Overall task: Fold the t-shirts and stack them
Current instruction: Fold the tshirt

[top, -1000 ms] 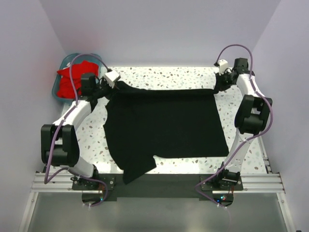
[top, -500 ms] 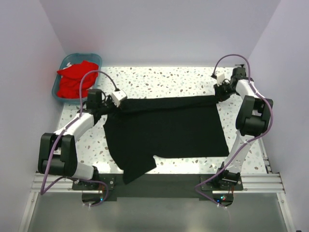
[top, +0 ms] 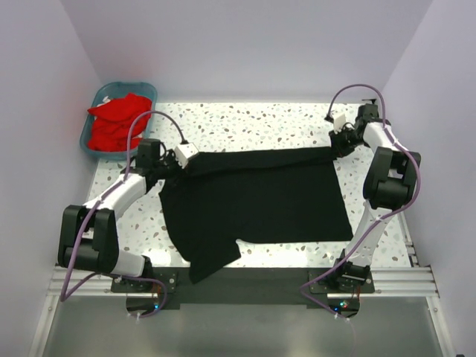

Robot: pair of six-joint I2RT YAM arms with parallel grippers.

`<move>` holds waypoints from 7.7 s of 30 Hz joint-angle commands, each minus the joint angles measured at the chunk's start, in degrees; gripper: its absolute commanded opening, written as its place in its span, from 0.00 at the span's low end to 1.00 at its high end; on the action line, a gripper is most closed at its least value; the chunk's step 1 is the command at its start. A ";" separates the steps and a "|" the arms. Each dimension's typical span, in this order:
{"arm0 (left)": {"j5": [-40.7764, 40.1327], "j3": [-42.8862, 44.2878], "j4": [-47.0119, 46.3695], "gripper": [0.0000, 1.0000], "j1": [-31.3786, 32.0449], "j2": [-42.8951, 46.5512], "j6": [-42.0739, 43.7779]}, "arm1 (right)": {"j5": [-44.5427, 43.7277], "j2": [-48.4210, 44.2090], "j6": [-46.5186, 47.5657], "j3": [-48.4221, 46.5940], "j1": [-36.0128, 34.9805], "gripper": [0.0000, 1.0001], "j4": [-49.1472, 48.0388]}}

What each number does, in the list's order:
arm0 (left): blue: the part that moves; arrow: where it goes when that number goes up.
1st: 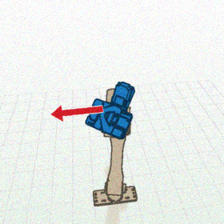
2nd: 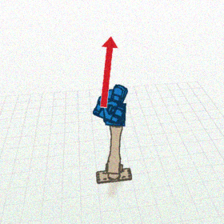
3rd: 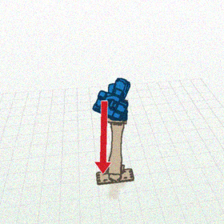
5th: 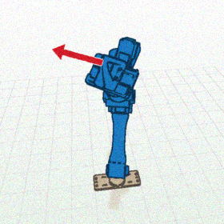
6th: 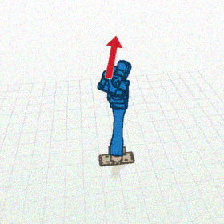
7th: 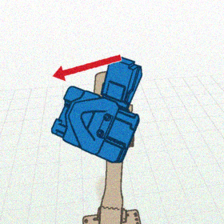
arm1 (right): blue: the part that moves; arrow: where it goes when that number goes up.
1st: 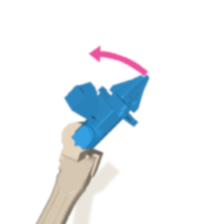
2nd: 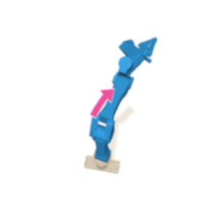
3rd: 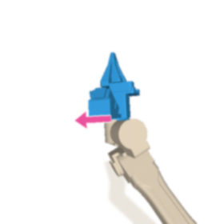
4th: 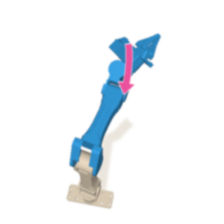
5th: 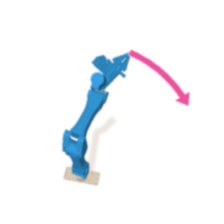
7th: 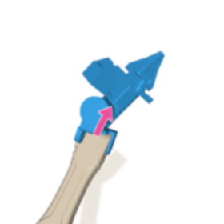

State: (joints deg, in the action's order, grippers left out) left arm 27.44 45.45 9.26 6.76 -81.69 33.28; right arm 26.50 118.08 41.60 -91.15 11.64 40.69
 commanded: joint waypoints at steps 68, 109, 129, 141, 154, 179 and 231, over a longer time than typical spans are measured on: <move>9.02 31.37 23.52 0.10 6.42 -25.02 -9.73 | -4.00 -0.48 4.62 0.10 0.14 0.00 2.82; -3.98 32.15 13.69 0.58 -10.28 -28.87 -29.14 | -5.06 -2.07 4.80 2.38 0.14 0.00 2.99; -0.81 36.11 13.15 0.40 -10.46 -32.40 -34.33 | -5.32 -2.24 4.71 3.00 -0.13 0.00 2.91; -4.23 24.78 12.19 0.00 -12.13 -23.34 -35.12 | -6.20 -2.42 4.80 3.62 -0.21 0.00 2.03; -2.33 28.55 8.68 0.30 -12.13 -26.61 -33.64 | -6.20 -2.24 4.19 3.09 -1.18 0.00 2.03; -17.41 11.41 19.31 0.73 26.36 -6.19 -2.34 | -5.85 -3.03 2.25 4.14 -1.71 0.00 1.94; -2.48 27.49 35.66 0.56 14.17 -16.13 1.62 | -8.31 -5.05 8.14 6.52 -2.32 0.00 4.40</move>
State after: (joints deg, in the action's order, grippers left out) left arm 21.19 68.64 44.64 25.93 -98.59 35.94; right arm 19.70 116.60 46.96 -84.86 9.65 43.33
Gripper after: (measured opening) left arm 0.552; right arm 0.023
